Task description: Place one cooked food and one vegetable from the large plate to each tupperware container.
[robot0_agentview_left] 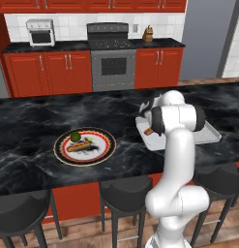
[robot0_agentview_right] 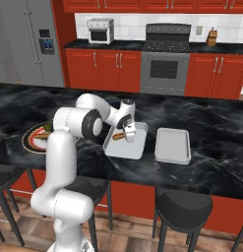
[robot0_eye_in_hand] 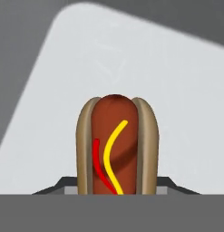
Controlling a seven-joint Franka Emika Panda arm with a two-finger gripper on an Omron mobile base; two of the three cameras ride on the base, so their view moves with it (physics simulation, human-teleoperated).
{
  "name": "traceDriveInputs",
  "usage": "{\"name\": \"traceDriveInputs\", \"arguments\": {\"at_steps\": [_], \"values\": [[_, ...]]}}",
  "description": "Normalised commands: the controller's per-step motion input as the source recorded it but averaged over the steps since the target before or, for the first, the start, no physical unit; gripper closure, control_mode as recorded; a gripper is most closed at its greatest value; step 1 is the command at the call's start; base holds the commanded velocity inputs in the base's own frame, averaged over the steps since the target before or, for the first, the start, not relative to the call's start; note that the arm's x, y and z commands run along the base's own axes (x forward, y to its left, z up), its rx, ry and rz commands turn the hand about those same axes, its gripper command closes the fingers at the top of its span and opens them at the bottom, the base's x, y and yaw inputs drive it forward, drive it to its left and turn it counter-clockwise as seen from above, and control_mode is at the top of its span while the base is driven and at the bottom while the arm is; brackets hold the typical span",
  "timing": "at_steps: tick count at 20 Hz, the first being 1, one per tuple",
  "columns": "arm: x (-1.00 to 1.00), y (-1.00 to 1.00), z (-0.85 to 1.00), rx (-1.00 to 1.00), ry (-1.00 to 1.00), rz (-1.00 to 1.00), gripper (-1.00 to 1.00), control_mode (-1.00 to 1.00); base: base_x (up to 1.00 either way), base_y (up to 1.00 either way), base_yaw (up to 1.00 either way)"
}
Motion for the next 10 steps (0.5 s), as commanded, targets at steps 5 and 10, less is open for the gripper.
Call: {"name": "traceDriveInputs", "arguments": {"at_steps": [5, 10], "values": [[0.37, 0.00, -0.38, 0.00, 0.00, 0.00, 1.00, -1.00, 0.00, 0.00, 0.00], [0.12, 0.00, -0.43, 0.00, 0.00, 0.00, 1.00, -1.00, 0.00, 0.00, 0.00]]}}
